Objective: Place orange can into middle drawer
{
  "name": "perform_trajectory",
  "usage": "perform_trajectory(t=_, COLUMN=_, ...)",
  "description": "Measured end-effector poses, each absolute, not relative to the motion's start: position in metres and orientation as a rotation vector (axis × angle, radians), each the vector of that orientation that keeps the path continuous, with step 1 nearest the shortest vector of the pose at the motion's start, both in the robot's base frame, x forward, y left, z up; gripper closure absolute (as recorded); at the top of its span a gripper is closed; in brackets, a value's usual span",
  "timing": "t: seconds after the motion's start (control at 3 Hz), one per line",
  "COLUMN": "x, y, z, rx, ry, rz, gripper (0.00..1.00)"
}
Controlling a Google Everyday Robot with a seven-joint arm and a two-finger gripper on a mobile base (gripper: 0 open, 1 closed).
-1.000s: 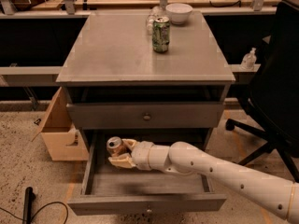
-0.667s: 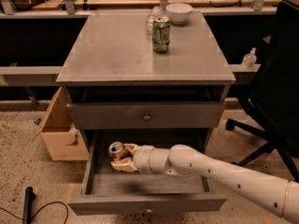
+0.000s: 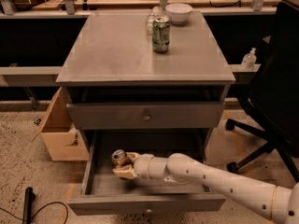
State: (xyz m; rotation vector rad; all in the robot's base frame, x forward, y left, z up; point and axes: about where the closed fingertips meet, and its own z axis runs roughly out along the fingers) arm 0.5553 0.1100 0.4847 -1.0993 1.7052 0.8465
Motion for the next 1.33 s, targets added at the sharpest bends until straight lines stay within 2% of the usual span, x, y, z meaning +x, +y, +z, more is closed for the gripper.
perform_trajectory(t=1.0, x=0.559, y=0.104, z=0.465, rx=-1.082, ry=1.777, rz=0.865, gripper=0.12)
perform_trajectory(t=1.33, x=0.560, y=0.101, z=0.481, rx=-1.102, ry=1.784, rz=0.854, gripper=0.00)
